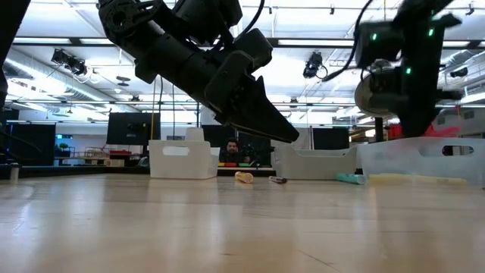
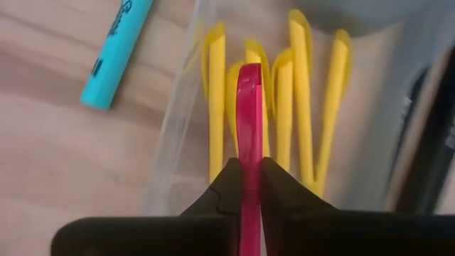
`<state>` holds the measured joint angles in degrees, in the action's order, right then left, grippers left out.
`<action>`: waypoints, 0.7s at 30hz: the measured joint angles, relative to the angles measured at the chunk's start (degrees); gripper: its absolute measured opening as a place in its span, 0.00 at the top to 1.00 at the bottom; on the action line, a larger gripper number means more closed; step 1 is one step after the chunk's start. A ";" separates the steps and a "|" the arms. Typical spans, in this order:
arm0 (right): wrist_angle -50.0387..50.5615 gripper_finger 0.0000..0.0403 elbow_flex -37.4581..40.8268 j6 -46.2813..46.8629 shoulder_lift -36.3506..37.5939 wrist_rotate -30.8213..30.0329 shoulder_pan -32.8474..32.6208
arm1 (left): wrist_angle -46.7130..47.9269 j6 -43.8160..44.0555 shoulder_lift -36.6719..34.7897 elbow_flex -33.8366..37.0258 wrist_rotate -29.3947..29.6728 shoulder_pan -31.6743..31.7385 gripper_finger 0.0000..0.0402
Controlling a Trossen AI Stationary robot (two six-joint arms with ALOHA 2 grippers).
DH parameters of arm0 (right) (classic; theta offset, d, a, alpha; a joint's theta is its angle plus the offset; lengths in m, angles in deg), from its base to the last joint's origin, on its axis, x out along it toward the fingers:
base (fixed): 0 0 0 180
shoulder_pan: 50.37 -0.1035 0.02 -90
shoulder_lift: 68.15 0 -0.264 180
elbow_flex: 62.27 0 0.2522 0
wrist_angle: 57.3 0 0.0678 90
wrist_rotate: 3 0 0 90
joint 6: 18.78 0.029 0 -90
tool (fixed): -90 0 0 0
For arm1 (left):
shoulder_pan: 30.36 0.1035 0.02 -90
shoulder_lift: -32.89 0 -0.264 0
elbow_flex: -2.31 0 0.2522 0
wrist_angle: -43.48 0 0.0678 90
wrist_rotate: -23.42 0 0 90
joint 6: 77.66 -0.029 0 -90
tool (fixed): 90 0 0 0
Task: Pick & Place Markers
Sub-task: Put the pink pen into the transparent bin, then put the light blue highlighter pen into the gray bin
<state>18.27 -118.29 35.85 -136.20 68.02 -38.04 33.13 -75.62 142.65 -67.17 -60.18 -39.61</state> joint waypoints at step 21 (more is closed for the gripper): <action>-7.12 0.64 0.81 -8.47 0.52 -3.03 4.44 | -0.03 0.31 0.00 0.00 0.00 0.02 0.54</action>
<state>11.16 -117.48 27.38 -135.68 64.98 -33.60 33.10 -75.31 142.65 -67.17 -60.18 -39.59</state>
